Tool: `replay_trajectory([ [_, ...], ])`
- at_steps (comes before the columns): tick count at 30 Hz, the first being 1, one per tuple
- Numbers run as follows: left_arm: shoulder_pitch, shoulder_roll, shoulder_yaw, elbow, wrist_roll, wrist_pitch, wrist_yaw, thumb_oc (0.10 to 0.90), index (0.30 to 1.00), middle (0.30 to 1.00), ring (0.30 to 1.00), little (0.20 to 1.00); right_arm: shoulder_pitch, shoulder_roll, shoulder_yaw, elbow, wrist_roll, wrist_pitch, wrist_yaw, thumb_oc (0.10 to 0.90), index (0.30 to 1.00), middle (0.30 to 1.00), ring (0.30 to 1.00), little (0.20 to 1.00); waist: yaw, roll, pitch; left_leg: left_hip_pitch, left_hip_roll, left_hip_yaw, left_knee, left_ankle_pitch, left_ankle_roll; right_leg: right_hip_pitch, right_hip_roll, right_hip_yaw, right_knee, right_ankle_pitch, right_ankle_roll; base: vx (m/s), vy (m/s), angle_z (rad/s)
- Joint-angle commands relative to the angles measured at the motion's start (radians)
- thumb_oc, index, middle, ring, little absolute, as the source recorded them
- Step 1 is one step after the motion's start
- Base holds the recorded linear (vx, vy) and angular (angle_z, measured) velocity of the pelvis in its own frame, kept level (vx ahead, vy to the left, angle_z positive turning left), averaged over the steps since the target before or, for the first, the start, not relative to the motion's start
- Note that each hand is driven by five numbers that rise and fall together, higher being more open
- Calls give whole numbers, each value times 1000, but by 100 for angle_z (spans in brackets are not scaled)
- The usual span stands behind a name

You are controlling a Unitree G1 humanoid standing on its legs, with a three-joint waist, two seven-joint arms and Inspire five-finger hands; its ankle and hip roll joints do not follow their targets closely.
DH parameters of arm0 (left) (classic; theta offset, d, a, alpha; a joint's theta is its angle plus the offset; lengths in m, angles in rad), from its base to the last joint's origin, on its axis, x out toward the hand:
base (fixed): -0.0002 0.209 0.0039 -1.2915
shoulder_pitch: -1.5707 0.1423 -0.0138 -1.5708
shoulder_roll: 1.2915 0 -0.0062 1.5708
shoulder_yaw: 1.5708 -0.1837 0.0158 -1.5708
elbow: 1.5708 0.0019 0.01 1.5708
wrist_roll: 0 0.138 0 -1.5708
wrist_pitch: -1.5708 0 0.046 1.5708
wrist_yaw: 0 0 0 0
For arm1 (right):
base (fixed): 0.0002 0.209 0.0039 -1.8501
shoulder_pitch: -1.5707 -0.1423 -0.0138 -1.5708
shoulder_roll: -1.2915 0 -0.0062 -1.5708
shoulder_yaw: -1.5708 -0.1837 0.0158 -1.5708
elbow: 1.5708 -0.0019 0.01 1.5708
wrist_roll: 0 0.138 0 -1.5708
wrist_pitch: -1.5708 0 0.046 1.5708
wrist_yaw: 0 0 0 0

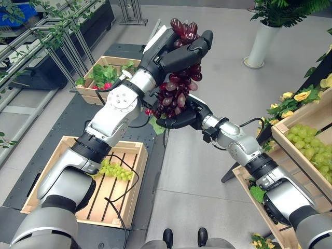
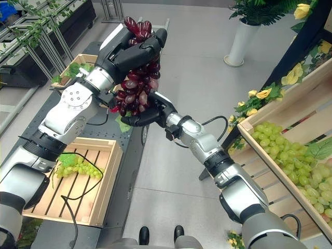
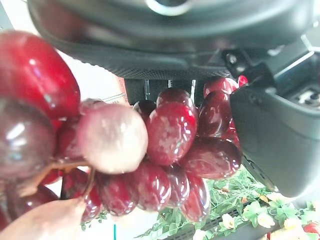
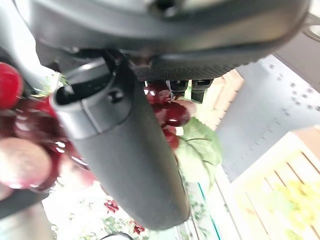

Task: Pick up the fruits from the basket on one side to the basket on the other side

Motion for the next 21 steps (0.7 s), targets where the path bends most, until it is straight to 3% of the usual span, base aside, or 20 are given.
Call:
replay_trajectory([
  [1,-174,-44,3,46,-78,-97,23,400,300,300,300,300,-60,65,10,62,77,-137,23,800,900,900,900,900,27,-1,-238,-45,-27,-11,0,-73,-42,-9,23,-27,1,-26,-21,0,0,0],
  [3,-166,-43,7,46,-69,-94,26,400,300,300,300,300,-64,74,-2,44,86,-181,-5,800,900,900,900,900,28,0,-237,-45,-27,-13,0,-73,-42,-9,24,-26,1,-26,-22,0,0,0],
  [4,-159,-43,12,50,-65,-92,28,400,300,300,300,300,-64,84,-17,22,87,-203,-25,773,860,860,860,860,28,1,-236,-45,-28,-16,0,-72,-41,-8,24,-26,1,-26,-23,0,0,0],
  [5,-152,-44,17,60,-56,-97,27,400,300,300,300,300,-63,90,-26,14,91,-221,-32,463,394,394,394,394,28,2,-235,-45,-28,-16,0,-73,-41,-8,24,-25,1,-25,-23,0,0,0],
  [6,-141,-44,25,72,-46,-99,33,400,300,300,300,300,-54,106,-41,-1,90,-247,-47,400,300,300,300,300,28,5,-234,-44,-28,-18,0,-74,-39,-8,25,-21,1,-26,-23,0,0,0],
  [21,-89,-18,66,259,31,-121,75,400,300,300,300,300,18,110,-116,-21,88,-321,-99,400,300,300,300,300,15,15,-232,-42,-25,-6,0,-77,-37,-11,23,-7,1,-24,-17,0,0,0],
])
